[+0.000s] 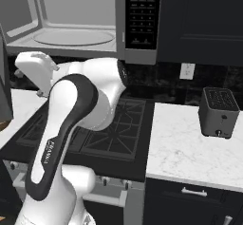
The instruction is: Open the microwave, place the bowl with waffle inside the microwave, then close the microwave door and turn it on.
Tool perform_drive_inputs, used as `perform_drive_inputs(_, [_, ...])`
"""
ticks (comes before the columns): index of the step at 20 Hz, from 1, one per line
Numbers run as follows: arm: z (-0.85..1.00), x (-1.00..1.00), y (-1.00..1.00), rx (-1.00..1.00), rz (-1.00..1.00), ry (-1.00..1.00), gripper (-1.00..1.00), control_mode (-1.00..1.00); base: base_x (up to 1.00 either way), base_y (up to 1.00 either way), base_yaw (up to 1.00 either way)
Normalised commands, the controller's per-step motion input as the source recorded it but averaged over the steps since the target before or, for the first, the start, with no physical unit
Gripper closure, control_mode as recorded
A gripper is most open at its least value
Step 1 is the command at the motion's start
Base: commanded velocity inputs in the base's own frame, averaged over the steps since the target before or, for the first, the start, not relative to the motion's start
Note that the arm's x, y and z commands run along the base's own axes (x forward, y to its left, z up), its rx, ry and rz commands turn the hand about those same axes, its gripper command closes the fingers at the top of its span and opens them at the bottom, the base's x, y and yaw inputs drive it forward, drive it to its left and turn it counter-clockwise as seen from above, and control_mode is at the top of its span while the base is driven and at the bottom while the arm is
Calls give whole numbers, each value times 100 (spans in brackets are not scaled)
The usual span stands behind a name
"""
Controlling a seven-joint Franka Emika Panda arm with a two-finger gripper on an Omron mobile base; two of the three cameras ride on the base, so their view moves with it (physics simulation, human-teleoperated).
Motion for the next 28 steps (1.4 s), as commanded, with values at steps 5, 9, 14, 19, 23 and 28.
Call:
perform_drive_inputs(5, [-16,47,51,9,17,-7,-100,-100,0,0,0])
perform_drive_inputs(9, [-2,0,95,0,-2,-7,-100,-100,0,0,0])
perform_drive_inputs(14, [0,-19,79,0,3,0,-100,-100,0,0,0])
perform_drive_inputs(19, [0,-49,77,0,8,0,-100,-100,0,0,0])
perform_drive_inputs(23, [0,-11,78,2,1,0,-100,-100,0,0,0])
perform_drive_inputs(28, [-3,20,78,0,-3,1,-100,-100,0,0,0])
